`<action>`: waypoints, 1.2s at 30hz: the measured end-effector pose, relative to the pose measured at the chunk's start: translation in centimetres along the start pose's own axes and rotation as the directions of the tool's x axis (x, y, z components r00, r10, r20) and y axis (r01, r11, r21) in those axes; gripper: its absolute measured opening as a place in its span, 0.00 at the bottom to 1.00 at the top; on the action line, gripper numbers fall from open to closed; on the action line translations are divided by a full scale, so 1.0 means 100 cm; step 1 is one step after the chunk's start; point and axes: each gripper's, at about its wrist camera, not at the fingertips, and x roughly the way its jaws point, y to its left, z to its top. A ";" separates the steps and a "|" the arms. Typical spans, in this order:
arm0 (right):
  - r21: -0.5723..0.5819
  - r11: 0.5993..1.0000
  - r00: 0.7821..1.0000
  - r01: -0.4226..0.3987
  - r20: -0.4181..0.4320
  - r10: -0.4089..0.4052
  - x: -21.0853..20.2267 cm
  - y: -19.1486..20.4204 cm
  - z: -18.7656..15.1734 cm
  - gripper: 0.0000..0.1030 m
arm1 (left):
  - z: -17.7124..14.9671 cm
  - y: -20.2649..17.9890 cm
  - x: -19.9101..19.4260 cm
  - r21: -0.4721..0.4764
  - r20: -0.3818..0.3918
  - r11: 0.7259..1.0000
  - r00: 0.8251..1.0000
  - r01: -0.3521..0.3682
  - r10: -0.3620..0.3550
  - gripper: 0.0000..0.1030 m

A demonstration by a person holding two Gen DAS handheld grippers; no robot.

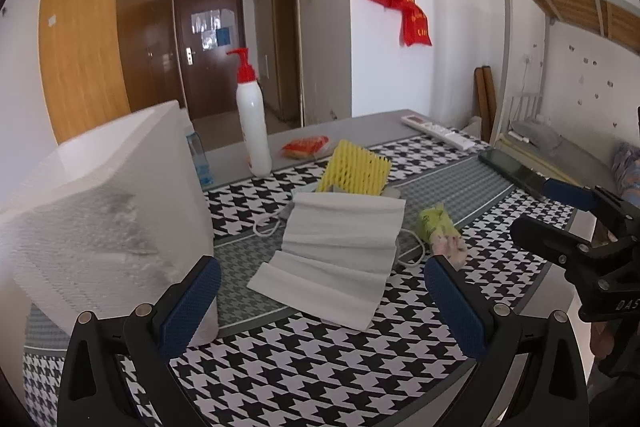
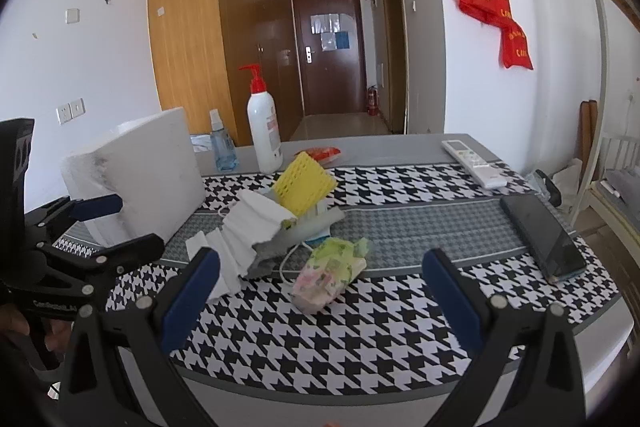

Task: Organize soft objects
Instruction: 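Reach the left tool to the folded white cloth and close on it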

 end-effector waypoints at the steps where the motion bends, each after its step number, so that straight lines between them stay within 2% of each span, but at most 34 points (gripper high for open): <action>1: 0.003 1.000 1.000 0.000 -0.003 0.000 0.001 -0.002 0.000 0.99 | 0.000 -0.001 0.004 -0.001 -0.013 1.000 1.000 -0.008 0.008 0.99; 6: 0.016 1.000 1.000 0.013 -0.018 -0.013 0.010 -0.009 -0.001 0.99 | 0.000 -0.006 0.022 0.019 -0.057 1.000 0.998 -0.022 0.023 0.95; 10: 0.021 1.000 1.000 0.014 -0.024 -0.013 0.013 -0.012 -0.001 0.99 | -0.001 -0.003 0.038 -0.001 -0.109 1.000 0.994 -0.018 0.018 0.90; 15: 0.026 1.000 0.999 0.010 -0.039 -0.009 0.019 -0.014 -0.002 0.99 | -0.005 -0.004 0.055 -0.007 -0.166 1.000 0.986 -0.018 0.016 0.78; 22: 0.030 1.000 0.997 0.001 -0.083 0.002 0.033 -0.012 -0.004 0.99 | -0.010 0.000 0.071 -0.024 -0.227 1.000 0.974 -0.015 0.009 0.73; 27: 0.018 1.000 0.994 0.003 -0.106 -0.001 0.041 -0.009 -0.005 0.99 | -0.014 0.002 0.082 -0.039 -0.281 0.999 0.960 -0.001 -0.010 0.59; 36: 0.012 1.000 0.993 0.003 -0.122 -0.001 0.048 -0.006 -0.003 0.99 | -0.020 0.010 0.093 -0.051 -0.314 0.999 0.949 0.009 -0.025 0.59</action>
